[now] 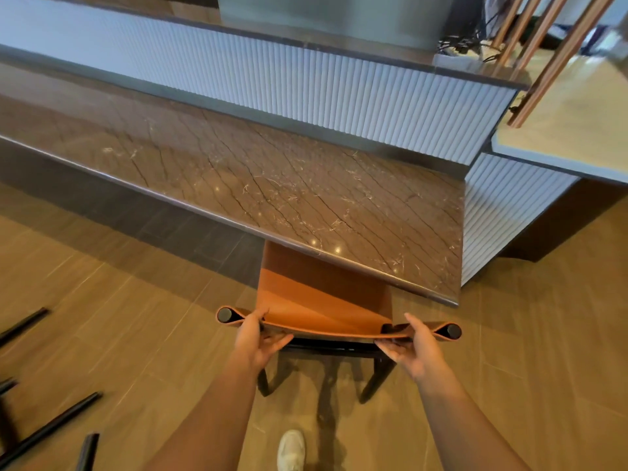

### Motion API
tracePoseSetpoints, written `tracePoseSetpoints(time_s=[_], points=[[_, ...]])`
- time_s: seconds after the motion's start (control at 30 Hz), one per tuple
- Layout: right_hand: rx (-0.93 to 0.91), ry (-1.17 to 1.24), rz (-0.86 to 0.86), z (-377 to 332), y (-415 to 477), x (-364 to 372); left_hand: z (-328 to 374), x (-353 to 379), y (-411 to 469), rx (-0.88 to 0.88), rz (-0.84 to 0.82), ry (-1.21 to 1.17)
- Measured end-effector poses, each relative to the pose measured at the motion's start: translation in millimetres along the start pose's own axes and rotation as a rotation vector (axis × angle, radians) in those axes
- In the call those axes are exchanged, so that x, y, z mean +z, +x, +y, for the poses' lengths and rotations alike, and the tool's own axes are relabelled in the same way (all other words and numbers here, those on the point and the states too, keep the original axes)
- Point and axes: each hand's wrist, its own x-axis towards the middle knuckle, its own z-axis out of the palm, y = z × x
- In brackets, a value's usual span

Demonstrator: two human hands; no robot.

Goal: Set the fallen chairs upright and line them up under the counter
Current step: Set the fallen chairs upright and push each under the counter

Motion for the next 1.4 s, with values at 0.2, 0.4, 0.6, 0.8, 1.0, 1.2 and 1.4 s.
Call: tracePoseSetpoints(time_s=[0.2, 0.4, 0.6, 0.8, 1.0, 1.2, 1.4], points=[[-0.105, 0.011, 0.181, 0, 14, 7, -2, 7, 11, 0.130, 0.030, 0.030], [-0.172, 0.080, 0.162, 14, 16, 14, 20, 6, 29, 0.196, -0.040, 0.046], [-0.270, 0.179, 0.146, 26, 20, 29, 50, 14, 53, 0.174, -0.109, 0.153], [-0.224, 0.184, 0.140, 27, 22, 47, 88, 36, 77, 0.152, -0.175, 0.269], [-0.123, 0.139, 0.086, 32, 22, 68, 120, 44, 94, 0.153, -0.148, 0.282], [-0.135, 0.054, 0.064, 34, 21, 60, 118, 36, 90, 0.106, -0.166, 0.286], [-0.141, -0.067, -0.015, 32, 9, 51, 118, 30, 75, 0.129, -0.191, 0.267]])
